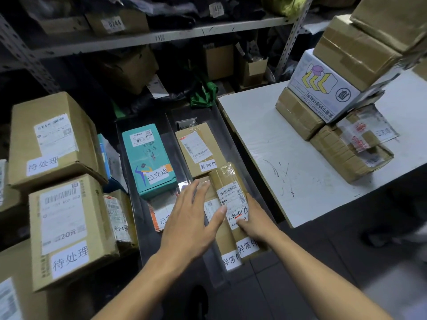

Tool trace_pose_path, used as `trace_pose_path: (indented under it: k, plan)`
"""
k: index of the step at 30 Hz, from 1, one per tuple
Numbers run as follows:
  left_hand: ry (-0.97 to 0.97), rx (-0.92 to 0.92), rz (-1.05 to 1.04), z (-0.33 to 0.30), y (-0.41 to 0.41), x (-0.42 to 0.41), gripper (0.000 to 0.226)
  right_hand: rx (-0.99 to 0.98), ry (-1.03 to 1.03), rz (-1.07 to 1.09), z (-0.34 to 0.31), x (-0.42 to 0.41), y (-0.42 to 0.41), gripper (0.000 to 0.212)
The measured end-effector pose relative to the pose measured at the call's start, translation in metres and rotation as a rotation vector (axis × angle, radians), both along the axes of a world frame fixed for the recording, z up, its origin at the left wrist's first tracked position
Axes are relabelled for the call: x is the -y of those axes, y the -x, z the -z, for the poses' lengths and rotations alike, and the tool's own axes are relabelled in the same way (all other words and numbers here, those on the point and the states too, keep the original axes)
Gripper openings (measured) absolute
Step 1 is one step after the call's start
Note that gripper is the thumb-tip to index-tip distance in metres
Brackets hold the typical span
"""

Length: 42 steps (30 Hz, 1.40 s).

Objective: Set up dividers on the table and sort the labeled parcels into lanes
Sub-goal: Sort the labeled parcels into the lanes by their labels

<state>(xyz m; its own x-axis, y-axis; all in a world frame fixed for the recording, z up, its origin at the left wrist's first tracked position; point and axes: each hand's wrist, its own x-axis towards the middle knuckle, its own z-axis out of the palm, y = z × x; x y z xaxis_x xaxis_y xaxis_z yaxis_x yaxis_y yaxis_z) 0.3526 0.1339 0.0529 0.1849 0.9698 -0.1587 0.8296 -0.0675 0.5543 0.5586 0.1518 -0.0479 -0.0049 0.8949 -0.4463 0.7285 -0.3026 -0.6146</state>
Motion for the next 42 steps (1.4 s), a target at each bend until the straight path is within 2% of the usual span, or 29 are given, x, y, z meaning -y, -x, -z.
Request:
trace_pose_path:
  k: [3,8,13,17,23,30,38,42]
  plan:
    - [0.006,-0.005,0.013,0.002,0.001,0.000,0.081,0.026,0.015,0.028,0.004,0.000,0.002,0.078]
    - [-0.004,-0.025,0.012,0.005,0.003,-0.003,0.078,0.117,-0.019,0.029,0.016,0.005,0.006,0.097]
    - [-0.014,-0.014,0.019,0.006,0.002,-0.004,0.078,0.213,-0.149,-0.018,0.025,0.012,0.011,0.102]
    - [-0.003,-0.013,0.022,0.004,0.001,-0.002,0.077,0.336,-0.146,-0.096,0.030,0.014,0.016,0.105]
    - [0.005,-0.014,0.023,0.005,0.003,-0.001,0.080,0.409,-0.037,-0.194,0.036,0.016,0.022,0.086]
    - [-0.002,-0.026,0.026,0.008,0.004,0.000,0.080,0.410,-0.057,-0.183,0.037,0.014,0.023,0.065]
    - [-0.004,-0.032,0.036,0.008,0.002,0.006,0.081,0.408,-0.052,-0.192,0.034,0.012,0.023,0.063]
    - [-0.032,-0.018,0.020,0.000,0.009,0.004,0.083,0.338,-0.108,-0.142,0.007,0.004,0.031,0.059]
